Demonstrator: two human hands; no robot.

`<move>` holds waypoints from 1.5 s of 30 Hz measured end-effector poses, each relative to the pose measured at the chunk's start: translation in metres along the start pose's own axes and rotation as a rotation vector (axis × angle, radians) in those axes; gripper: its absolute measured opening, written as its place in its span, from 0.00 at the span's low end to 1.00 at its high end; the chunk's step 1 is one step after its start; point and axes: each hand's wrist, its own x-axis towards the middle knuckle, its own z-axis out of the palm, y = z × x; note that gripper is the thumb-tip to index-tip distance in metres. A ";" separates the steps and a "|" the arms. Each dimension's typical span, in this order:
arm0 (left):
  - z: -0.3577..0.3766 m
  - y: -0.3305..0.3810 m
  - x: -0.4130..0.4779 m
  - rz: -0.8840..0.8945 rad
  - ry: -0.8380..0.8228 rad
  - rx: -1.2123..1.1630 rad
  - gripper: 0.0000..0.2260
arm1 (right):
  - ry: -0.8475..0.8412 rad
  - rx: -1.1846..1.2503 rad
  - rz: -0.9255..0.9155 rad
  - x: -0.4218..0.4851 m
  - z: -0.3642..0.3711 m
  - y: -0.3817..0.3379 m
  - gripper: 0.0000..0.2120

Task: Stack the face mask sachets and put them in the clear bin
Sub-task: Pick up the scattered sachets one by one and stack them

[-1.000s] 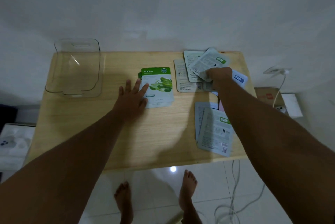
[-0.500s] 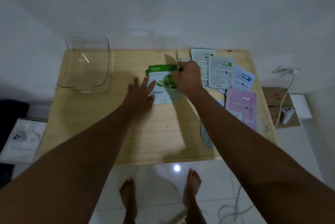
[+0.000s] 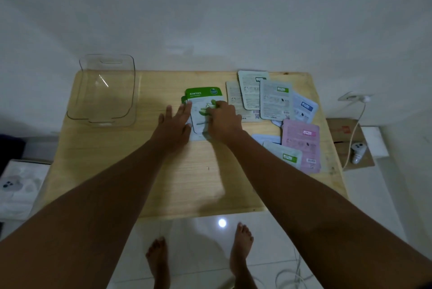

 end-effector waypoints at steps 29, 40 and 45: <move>0.012 -0.007 0.003 0.030 -0.007 0.173 0.28 | 0.302 0.351 0.661 0.038 -0.046 0.129 0.28; 0.010 -0.004 0.006 0.010 -0.033 0.185 0.28 | 0.212 0.435 0.692 0.045 -0.045 0.125 0.49; 0.010 -0.006 0.005 0.016 -0.030 0.178 0.28 | 0.177 0.624 0.710 0.045 -0.042 0.132 0.36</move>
